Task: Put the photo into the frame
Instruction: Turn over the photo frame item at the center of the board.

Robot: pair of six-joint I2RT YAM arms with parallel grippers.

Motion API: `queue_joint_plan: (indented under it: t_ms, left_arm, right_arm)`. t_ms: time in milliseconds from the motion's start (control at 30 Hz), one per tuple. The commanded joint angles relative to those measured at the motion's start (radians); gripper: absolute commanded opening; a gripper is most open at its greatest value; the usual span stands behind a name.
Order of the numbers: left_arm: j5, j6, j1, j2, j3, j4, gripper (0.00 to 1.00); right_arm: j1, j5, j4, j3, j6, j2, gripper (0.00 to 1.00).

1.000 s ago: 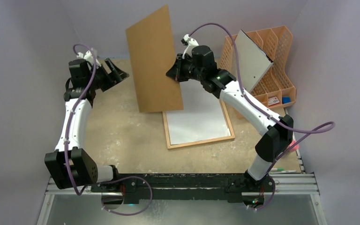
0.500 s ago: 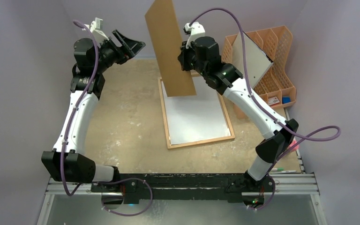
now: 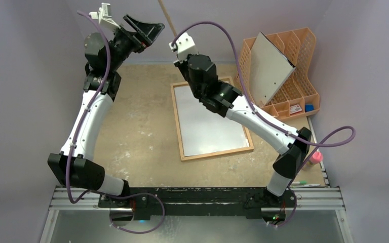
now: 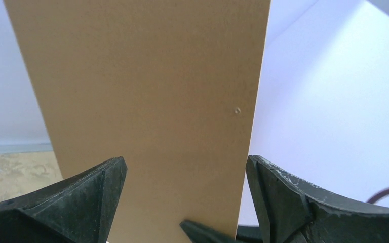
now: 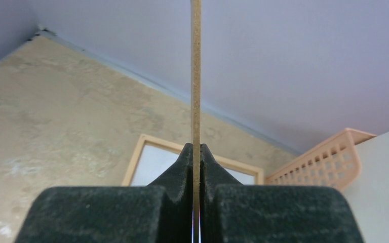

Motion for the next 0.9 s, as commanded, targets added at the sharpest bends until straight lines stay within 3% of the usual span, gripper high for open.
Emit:
queue_joint_plan:
  t_ms: [0, 367, 467, 567, 867]
  left_arm:
    - [-0.085, -0.042, -0.005, -0.045, 0.011, 0.082, 0.94]
    - [-0.159, -0.054, -0.005, -0.144, -0.05, 0.146, 0.95]
    - [-0.218, -0.02, -0.005, -0.153, -0.007, 0.055, 0.93]
    - [-0.24, -0.008, -0.005, -0.115, 0.062, -0.088, 0.88]
    - [-0.234, -0.014, -0.004, -0.047, 0.12, -0.222, 0.64]
  right_arm:
    - [0.05, 0.221, 0.31, -0.018, -0.216, -0.007, 0.0]
    - [0.117, 0.337, 0.604, -0.146, -0.511, 0.007, 0.0]
    - [0.133, 0.368, 0.707, -0.213, -0.605, 0.003, 0.0]
    - [0.147, 0.389, 0.818, -0.273, -0.699, -0.003, 0.0]
    - [0.172, 0.395, 0.999, -0.36, -0.863, 0.002, 0.0]
